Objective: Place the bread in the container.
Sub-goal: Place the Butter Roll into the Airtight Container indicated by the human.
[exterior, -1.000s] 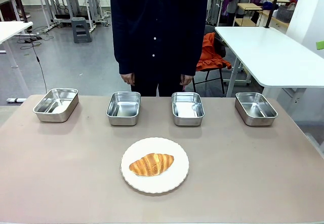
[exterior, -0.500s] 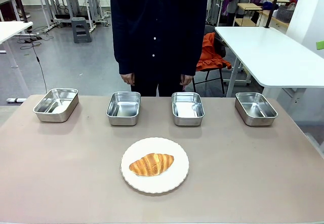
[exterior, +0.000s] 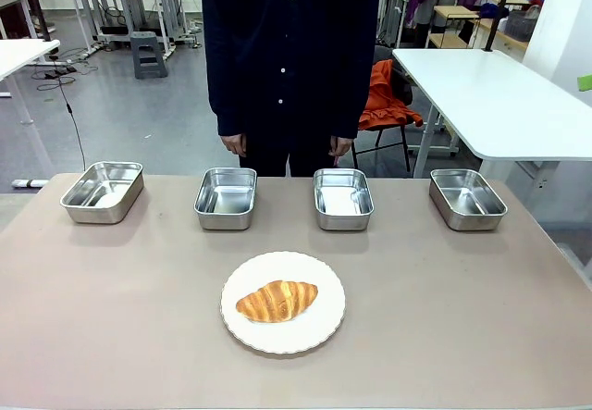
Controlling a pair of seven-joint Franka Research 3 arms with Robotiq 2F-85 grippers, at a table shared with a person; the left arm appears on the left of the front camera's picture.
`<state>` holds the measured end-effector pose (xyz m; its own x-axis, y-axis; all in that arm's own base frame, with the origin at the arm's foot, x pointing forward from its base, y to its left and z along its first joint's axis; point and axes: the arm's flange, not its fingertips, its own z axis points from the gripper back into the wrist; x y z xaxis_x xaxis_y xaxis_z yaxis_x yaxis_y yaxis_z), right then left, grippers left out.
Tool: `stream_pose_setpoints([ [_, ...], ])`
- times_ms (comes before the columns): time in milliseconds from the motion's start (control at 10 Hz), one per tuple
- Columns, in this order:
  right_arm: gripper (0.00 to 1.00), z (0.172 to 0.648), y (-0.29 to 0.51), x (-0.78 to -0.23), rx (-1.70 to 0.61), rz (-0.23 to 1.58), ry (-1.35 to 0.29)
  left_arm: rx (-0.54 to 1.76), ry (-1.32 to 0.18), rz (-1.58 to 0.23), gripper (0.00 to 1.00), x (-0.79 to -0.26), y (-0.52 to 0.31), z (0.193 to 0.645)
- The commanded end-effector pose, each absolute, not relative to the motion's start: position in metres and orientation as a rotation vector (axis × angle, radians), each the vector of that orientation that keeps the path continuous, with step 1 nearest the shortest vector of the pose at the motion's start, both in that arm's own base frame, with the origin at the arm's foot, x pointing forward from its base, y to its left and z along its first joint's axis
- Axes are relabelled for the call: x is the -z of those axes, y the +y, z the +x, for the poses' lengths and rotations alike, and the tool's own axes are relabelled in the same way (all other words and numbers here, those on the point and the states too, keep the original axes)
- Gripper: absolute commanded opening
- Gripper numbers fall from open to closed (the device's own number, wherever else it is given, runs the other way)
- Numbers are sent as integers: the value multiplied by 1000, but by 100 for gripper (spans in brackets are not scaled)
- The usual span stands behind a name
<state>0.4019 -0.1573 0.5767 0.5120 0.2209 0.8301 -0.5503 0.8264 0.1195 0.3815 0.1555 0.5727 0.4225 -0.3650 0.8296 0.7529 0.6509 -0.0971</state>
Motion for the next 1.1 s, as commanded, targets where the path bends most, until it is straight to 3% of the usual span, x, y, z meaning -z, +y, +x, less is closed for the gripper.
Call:
stream_pose_setpoints([
  [0, 100, 404, -158, -576, -485, 404, -941, 737, -888, -507, 100, -573, 156, 381],
  [1000, 100, 404, -158, -576, -485, 404, -941, 737, -888, -507, 100, -573, 156, 381],
])
